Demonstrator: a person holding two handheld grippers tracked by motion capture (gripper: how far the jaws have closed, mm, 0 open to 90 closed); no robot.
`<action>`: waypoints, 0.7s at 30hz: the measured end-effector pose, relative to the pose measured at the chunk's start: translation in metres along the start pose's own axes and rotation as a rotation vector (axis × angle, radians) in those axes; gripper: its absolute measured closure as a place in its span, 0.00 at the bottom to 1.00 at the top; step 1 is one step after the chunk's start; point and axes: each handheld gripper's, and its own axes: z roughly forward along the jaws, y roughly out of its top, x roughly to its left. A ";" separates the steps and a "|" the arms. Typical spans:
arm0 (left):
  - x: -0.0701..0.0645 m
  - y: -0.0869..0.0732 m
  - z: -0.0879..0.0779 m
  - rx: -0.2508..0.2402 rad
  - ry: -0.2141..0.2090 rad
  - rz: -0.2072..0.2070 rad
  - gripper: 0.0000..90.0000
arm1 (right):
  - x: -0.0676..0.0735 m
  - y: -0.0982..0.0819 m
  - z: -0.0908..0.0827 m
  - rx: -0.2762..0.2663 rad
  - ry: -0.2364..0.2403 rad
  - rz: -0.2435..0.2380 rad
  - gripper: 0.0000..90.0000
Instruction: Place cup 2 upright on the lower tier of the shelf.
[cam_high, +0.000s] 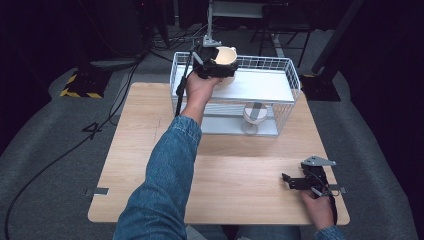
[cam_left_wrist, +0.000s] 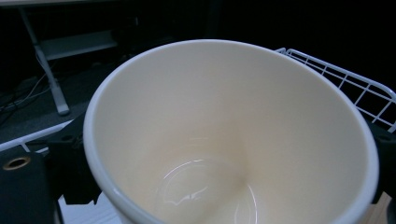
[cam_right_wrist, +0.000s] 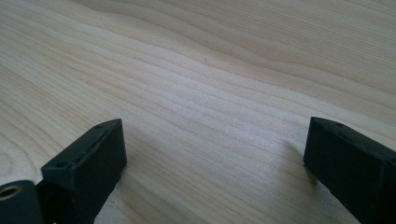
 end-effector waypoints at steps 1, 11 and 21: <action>0.000 -0.001 0.001 0.006 -0.003 -0.002 0.11 | 0.000 0.000 0.000 0.000 0.000 0.000 0.07; -0.001 -0.005 0.009 0.052 -0.011 0.001 0.11 | 0.000 0.000 0.000 0.000 0.000 0.000 0.07; 0.000 -0.011 0.012 0.065 -0.008 -0.008 0.11 | 0.000 0.000 0.000 0.000 0.000 0.000 0.07</action>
